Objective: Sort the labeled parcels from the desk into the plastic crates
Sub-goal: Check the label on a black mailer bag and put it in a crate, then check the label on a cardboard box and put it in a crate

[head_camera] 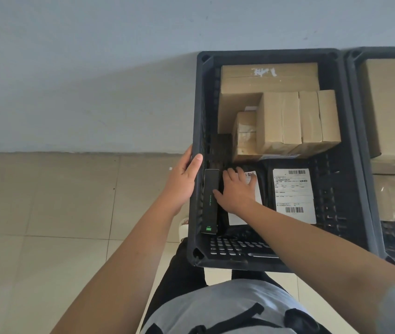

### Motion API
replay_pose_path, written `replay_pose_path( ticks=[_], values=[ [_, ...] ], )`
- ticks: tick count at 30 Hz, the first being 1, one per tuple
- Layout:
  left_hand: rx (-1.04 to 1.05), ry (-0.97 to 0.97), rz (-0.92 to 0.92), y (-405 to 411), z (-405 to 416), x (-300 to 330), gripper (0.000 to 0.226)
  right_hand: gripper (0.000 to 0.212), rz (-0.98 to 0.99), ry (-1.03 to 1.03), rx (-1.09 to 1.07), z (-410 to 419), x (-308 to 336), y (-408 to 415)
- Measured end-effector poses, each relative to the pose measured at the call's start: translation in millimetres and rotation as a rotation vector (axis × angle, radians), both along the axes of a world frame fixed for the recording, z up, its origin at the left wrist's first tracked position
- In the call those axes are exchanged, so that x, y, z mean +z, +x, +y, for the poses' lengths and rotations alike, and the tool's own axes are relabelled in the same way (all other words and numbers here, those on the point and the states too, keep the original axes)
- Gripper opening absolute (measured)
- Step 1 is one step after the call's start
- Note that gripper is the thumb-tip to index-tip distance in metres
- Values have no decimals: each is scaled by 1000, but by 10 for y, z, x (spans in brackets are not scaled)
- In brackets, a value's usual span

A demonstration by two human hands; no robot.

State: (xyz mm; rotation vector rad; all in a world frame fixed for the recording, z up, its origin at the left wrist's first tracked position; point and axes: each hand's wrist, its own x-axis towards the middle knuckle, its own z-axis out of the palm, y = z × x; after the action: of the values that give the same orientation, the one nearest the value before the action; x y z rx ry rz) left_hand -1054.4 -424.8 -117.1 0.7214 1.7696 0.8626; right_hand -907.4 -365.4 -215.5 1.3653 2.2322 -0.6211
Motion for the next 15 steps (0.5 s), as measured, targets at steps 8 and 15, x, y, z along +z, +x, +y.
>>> replay_pose_path(
  ticks=[8,15],
  values=[
    [-59,-5,-18,-42,-2,29,63,82,68,-79,-156,-157,156,-68],
    [13,-19,-100,-151,-36,327,70,67,424,-172,-792,-429,825,68]
  ],
)
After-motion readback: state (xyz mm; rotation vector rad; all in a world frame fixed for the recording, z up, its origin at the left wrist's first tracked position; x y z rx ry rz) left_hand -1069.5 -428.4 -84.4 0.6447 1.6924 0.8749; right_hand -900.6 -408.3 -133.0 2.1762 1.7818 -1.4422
